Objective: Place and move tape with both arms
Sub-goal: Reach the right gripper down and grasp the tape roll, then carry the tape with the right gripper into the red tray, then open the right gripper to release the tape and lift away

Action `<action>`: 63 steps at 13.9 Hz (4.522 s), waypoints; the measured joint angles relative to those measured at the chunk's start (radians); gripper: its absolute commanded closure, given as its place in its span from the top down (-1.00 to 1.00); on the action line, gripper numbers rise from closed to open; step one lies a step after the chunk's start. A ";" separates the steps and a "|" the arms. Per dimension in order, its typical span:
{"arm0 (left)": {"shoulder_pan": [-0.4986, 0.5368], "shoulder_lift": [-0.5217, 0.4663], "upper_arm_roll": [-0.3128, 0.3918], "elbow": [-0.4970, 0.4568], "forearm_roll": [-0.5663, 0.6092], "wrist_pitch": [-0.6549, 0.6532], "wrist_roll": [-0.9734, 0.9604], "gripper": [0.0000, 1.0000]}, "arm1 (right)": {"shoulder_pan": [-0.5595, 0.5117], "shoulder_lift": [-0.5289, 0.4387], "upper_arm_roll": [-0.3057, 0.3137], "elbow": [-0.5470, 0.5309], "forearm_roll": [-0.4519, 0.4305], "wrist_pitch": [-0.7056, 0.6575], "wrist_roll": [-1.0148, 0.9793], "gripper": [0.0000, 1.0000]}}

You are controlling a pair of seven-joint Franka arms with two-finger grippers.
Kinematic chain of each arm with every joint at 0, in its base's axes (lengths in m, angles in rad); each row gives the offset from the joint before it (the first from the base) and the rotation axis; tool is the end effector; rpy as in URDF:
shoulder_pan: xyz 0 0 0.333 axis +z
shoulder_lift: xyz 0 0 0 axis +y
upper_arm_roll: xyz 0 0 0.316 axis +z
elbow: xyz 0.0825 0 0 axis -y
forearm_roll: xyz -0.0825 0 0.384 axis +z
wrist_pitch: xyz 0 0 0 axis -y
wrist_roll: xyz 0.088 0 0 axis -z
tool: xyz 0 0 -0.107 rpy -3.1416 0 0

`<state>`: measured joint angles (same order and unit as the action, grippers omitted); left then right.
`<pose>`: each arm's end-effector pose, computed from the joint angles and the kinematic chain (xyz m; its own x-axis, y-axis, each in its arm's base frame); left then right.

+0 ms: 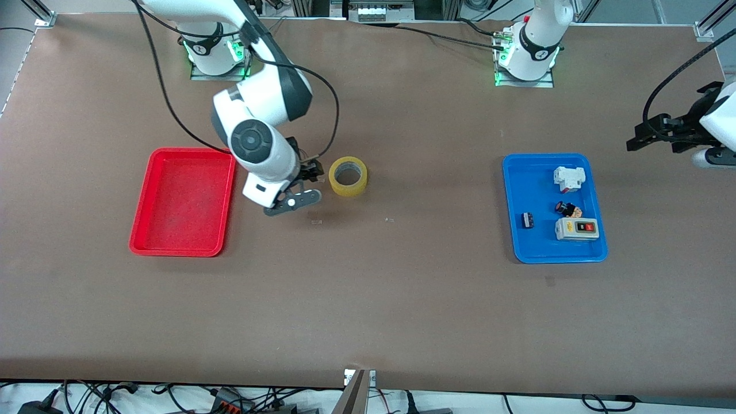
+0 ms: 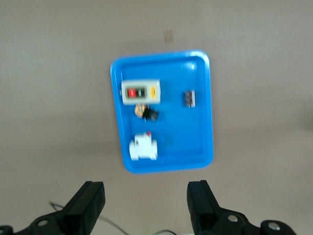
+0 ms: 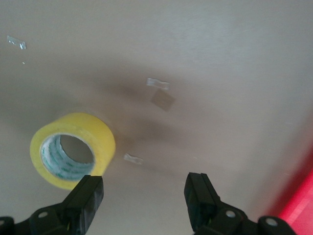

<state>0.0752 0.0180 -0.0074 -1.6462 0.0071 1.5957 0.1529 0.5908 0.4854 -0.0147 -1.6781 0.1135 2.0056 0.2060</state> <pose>0.5573 0.0386 0.5810 0.9940 -0.0853 -0.0687 -0.0853 -0.9963 0.0036 0.5453 0.3635 0.3087 0.9348 0.3097 -0.1736 0.3053 -0.9508 -0.0527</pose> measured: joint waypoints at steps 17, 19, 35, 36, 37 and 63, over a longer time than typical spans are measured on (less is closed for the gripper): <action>-0.053 -0.021 0.020 0.007 0.000 0.075 0.046 1.00 | 0.123 0.174 0.000 0.003 0.007 0.116 0.172 0.13; -0.053 -0.020 0.020 0.007 0.000 0.073 0.045 1.00 | 0.128 0.174 0.000 0.004 0.007 0.116 0.172 -0.47; -0.053 -0.022 0.018 0.013 0.000 -0.004 -0.076 1.00 | -0.330 -0.039 -0.066 -0.023 -0.003 -0.092 0.014 -0.99; -0.052 -0.022 0.018 0.013 0.000 -0.004 -0.076 1.00 | -0.378 -0.039 -0.067 -0.052 -0.022 -0.086 -0.039 -0.99; -0.052 -0.022 0.018 0.013 0.000 -0.004 -0.077 1.00 | -0.422 -0.040 -0.067 -0.084 -0.050 -0.067 -0.087 -0.99; -0.054 -0.023 0.001 0.043 0.000 -0.021 -0.083 1.00 | -0.527 -0.197 -0.028 0.172 -0.183 -0.417 -0.135 1.00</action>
<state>0.0212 -0.0054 -0.0064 -1.6034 0.0071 1.5752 0.0695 0.0641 0.2888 -0.0423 -1.5062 -0.0694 1.5888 0.0714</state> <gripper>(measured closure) 0.000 0.000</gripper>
